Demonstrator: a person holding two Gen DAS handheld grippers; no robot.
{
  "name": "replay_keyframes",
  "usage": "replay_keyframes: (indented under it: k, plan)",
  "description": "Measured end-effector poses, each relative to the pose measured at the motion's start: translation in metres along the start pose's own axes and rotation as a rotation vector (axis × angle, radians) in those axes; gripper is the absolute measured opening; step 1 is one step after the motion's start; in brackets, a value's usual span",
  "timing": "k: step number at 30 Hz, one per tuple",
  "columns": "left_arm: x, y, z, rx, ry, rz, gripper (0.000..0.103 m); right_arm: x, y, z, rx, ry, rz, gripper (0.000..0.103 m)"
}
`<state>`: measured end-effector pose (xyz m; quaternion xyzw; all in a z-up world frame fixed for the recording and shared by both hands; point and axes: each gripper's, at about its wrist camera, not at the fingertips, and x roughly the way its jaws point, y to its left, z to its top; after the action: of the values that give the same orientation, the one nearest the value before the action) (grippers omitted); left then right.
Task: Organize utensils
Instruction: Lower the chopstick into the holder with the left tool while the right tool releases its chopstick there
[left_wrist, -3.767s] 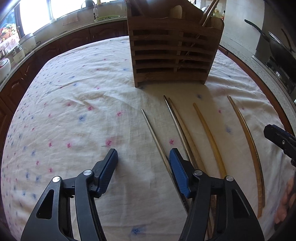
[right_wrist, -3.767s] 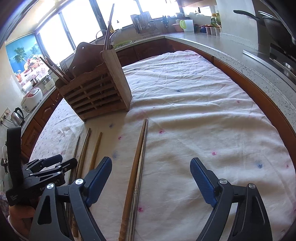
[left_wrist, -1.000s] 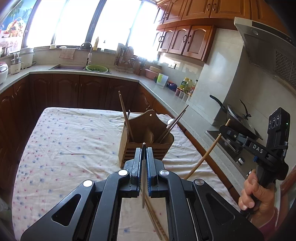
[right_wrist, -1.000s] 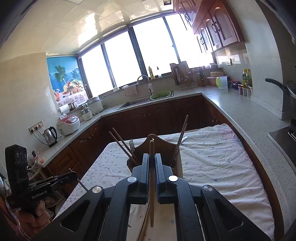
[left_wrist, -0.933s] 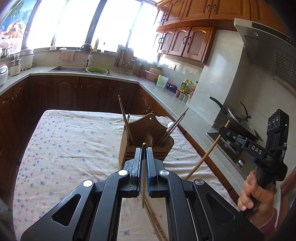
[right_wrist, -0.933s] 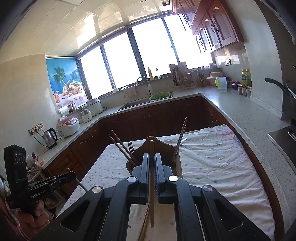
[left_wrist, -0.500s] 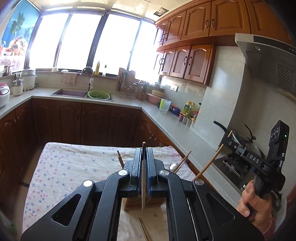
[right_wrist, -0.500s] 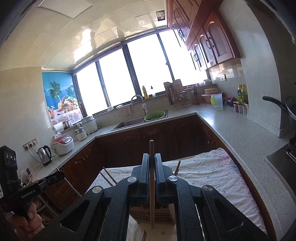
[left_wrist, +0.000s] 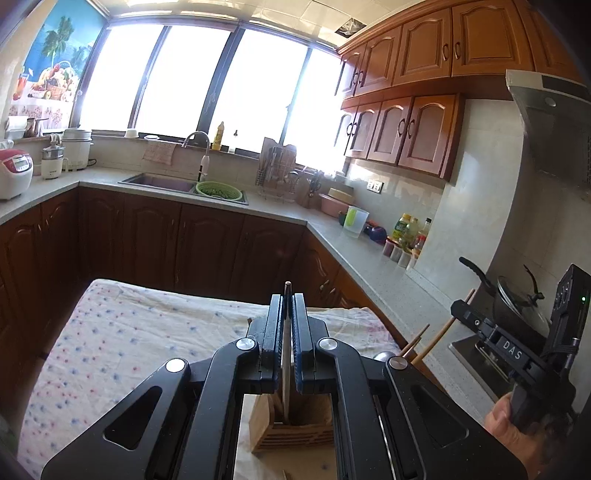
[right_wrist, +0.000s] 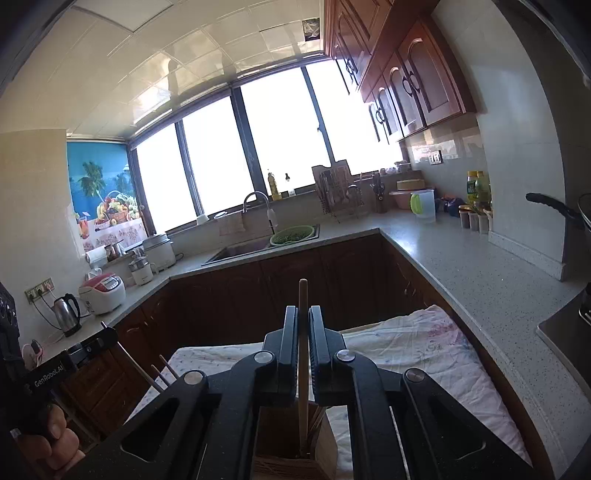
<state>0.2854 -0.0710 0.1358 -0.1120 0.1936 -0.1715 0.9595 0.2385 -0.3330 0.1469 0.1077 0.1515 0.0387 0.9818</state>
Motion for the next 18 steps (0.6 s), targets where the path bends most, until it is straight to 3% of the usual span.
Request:
replay_keyframes:
  k: [10, 18]
  plan:
    - [0.029, 0.013, -0.040, -0.019, 0.118, 0.018, 0.005, 0.031, -0.016, -0.043, 0.044, 0.130, -0.004, 0.006]
    - [0.034, 0.012, -0.045, -0.009, 0.133, 0.023, 0.005, 0.033, -0.016, -0.039, 0.043, 0.143, -0.016, 0.006]
